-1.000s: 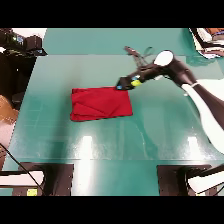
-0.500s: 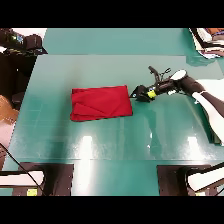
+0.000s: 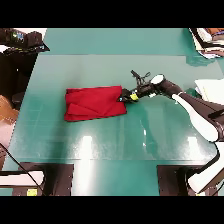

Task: Fold the shirts.

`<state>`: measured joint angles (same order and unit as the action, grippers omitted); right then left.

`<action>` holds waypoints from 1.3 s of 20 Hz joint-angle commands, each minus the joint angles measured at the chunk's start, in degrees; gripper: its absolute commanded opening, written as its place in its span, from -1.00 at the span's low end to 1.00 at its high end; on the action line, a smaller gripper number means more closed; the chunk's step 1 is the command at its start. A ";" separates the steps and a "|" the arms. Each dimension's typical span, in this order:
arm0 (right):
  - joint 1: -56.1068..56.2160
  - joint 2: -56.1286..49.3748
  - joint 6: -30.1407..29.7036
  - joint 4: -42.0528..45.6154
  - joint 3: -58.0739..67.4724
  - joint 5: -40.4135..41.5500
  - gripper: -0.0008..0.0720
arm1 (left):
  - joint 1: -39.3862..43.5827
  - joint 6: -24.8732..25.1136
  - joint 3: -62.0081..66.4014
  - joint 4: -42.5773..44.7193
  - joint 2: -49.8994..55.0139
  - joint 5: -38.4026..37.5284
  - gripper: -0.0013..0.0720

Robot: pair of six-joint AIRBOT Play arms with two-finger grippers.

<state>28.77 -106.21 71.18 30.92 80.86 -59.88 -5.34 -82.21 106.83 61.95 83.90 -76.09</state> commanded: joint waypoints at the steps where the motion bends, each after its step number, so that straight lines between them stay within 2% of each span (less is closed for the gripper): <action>1: 0.90 -0.98 -1.60 -0.37 6.14 1.11 -0.93 | 2.08 0.17 0.00 -0.96 0.02 -0.17 -0.89; 3: -2.12 1.16 0.98 4.37 9.75 0.81 -0.93 | 5.55 0.17 0.00 -0.48 0.02 -0.26 -0.89; 5: -7.41 5.31 4.35 13.14 13.11 -0.09 -0.93 | 9.55 0.15 0.00 -0.48 0.02 0.28 -0.89; 7: -14.75 10.01 4.90 20.06 16.46 -3.13 -0.93 | 13.33 0.13 0.00 -0.50 0.02 1.42 -0.89; 10: -27.71 15.98 4.90 24.33 20.13 -6.78 -0.93 | 18.12 0.09 0.00 -0.50 0.02 4.79 -0.89; 14: -44.35 20.26 4.85 24.63 20.90 -8.87 -0.93 | 23.04 -0.07 0.00 -0.50 0.02 8.87 -0.89; 17: -52.22 20.24 4.83 24.61 20.85 -9.57 -0.93 | 25.35 -0.07 0.00 -0.48 0.02 11.85 -0.89; 21: -57.57 20.20 4.72 24.24 20.92 -7.10 -0.93 | 26.18 -0.33 0.00 -0.63 0.02 12.87 -0.89; 26: -59.74 23.61 1.55 20.13 20.92 -6.25 -0.93 | 26.18 -0.28 0.00 -0.59 0.02 12.61 -0.89</action>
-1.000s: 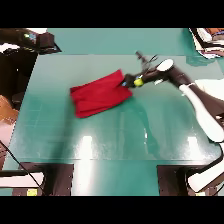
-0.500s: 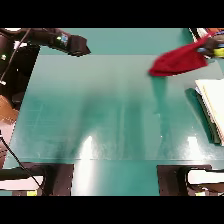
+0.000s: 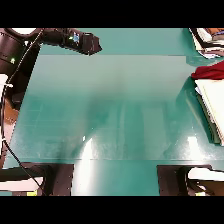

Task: Fold the shirts.

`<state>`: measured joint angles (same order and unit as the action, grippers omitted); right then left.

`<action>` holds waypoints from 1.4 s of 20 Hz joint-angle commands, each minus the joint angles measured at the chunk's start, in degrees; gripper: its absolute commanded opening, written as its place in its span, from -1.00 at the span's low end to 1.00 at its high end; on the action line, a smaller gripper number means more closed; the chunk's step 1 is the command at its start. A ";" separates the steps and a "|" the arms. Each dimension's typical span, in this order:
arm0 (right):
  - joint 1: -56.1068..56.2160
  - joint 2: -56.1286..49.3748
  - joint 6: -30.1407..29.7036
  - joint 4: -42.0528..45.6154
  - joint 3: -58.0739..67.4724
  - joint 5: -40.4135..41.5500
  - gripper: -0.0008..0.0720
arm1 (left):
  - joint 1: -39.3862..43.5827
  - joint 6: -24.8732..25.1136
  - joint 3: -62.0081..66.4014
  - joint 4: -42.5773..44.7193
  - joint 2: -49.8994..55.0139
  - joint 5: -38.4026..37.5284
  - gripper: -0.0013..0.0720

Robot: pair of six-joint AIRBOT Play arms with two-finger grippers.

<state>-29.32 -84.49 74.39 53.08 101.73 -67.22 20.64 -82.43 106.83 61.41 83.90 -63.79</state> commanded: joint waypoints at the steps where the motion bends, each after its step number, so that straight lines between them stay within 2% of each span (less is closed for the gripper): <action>1: -2.29 3.34 -1.79 -1.99 0.04 1.09 -0.93 | 0.20 -0.07 0.00 0.04 0.02 0.31 -0.89; 5: -6.64 8.37 -1.92 -1.42 0.00 -3.78 -0.93 | 0.20 -0.02 0.00 0.15 0.02 0.28 -0.89; 8: -10.36 11.19 -0.37 6.64 -1.18 -6.91 -0.93 | 0.20 -0.02 0.00 0.13 0.02 0.09 -0.89; 16: -22.53 22.91 -0.28 14.71 -26.43 -7.13 -0.92 | 0.20 0.42 0.00 0.13 0.02 -1.16 -0.89; 17: -24.06 23.45 -0.28 14.71 -28.85 -7.04 -0.85 | 0.20 0.42 0.00 0.13 0.02 -1.36 -0.89; 18: -25.40 23.78 -0.31 14.75 -30.82 -6.86 -0.69 | 0.20 0.44 0.00 0.13 0.02 -1.66 -0.89; 20: -28.11 23.69 -0.28 15.06 -33.42 -7.54 -0.66 | 0.20 0.66 0.00 0.15 0.02 -2.56 -0.89; 21: -29.24 23.69 -0.28 15.15 -34.49 -7.54 -0.25 | 0.20 1.60 0.00 0.15 0.02 -2.89 -0.89; 22: -30.45 23.67 -0.28 15.12 -35.32 -7.50 0.28 | 0.20 1.97 0.00 0.15 0.02 -2.89 -0.89; 23: -31.41 23.69 -0.28 14.95 -35.67 -7.30 0.56 | 0.20 1.95 0.00 0.13 0.02 -2.89 -0.89; 25: -32.11 23.76 -0.28 12.00 -35.63 -6.58 0.60 | 0.20 1.92 0.00 0.13 0.02 -2.91 -0.89; 28: -29.64 23.85 -0.28 0.26 -35.65 -4.52 0.59 | 0.20 1.92 0.00 0.11 0.02 -2.84 -0.89</action>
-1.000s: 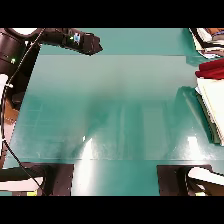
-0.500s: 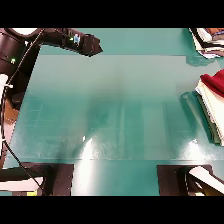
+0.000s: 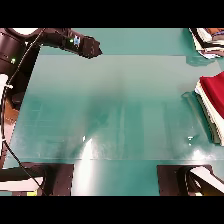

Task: Fold the shirts.

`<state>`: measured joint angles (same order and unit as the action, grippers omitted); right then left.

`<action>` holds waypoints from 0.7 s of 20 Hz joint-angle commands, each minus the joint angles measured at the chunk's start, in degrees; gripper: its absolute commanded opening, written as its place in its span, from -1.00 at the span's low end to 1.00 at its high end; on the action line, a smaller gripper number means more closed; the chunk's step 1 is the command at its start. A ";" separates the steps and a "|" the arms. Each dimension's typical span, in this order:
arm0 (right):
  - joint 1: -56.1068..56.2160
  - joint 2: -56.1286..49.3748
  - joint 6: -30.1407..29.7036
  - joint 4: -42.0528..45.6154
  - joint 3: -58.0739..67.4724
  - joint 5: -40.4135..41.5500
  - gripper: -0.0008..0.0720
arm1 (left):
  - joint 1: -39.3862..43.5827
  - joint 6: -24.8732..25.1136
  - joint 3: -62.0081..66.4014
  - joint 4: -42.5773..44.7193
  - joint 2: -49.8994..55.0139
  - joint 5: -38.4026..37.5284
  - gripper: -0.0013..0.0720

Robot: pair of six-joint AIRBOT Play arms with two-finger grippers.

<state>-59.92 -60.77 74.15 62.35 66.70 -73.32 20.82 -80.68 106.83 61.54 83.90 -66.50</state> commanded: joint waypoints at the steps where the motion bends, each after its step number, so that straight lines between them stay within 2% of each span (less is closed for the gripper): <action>1: 3.19 0.13 -0.04 -12.79 -0.61 1.70 0.59 | 0.02 0.17 0.00 -0.02 0.02 0.02 -0.89; 3: 11.02 0.13 -0.04 -17.94 -0.61 1.77 0.59 | 0.02 0.17 0.02 -0.02 0.02 -0.02 -0.89; 7: 31.39 0.13 -0.09 -17.14 -0.61 5.14 0.58 | 0.02 0.13 0.02 -0.26 0.02 0.48 -0.89; 8: 35.91 0.13 -0.13 -16.57 -0.61 6.38 0.51 | 0.02 0.13 0.02 -0.26 0.02 1.05 -0.89; 11: 48.15 0.13 -0.20 -12.68 -0.61 10.05 -0.15 | 0.02 0.13 0.02 -0.28 0.02 1.60 -0.89; 12: 51.08 0.13 -0.33 -11.37 -0.61 10.84 -0.59 | 0.02 0.13 0.02 -0.26 0.02 1.60 -0.89; 13: 53.77 0.13 -0.42 -9.68 -0.61 11.39 -0.93 | 0.02 0.11 0.02 -0.26 0.02 1.60 -0.89; 14: 55.65 0.13 -0.66 -8.24 -0.61 11.89 -0.92 | 0.02 0.13 0.02 -0.28 0.02 1.60 -0.89</action>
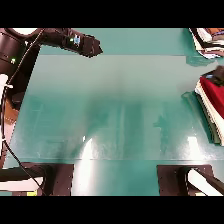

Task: Fold the shirts.

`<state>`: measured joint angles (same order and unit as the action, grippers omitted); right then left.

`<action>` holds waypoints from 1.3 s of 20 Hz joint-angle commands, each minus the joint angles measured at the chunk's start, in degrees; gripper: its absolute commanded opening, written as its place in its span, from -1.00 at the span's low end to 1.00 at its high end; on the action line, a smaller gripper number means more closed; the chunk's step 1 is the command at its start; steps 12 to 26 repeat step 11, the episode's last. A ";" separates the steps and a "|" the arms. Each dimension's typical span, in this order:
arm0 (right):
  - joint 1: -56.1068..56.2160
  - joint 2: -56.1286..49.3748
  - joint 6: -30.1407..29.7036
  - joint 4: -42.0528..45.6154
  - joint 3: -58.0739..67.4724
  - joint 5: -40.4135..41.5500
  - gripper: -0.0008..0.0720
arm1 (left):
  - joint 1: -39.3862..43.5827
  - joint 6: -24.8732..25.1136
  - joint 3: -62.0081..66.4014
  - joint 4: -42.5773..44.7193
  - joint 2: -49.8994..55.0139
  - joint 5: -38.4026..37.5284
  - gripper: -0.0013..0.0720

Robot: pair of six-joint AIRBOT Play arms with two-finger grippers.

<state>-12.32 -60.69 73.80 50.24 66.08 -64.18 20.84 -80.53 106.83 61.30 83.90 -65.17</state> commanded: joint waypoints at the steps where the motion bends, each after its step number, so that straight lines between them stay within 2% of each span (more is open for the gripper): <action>1: 9.66 0.04 -0.31 4.87 0.00 2.97 -0.92 | 0.00 -0.02 0.02 -0.04 0.02 0.24 -0.89; 26: 10.19 0.04 -0.33 5.31 0.00 3.10 -0.92 | 0.00 -0.02 0.02 -0.04 0.02 0.24 -0.89</action>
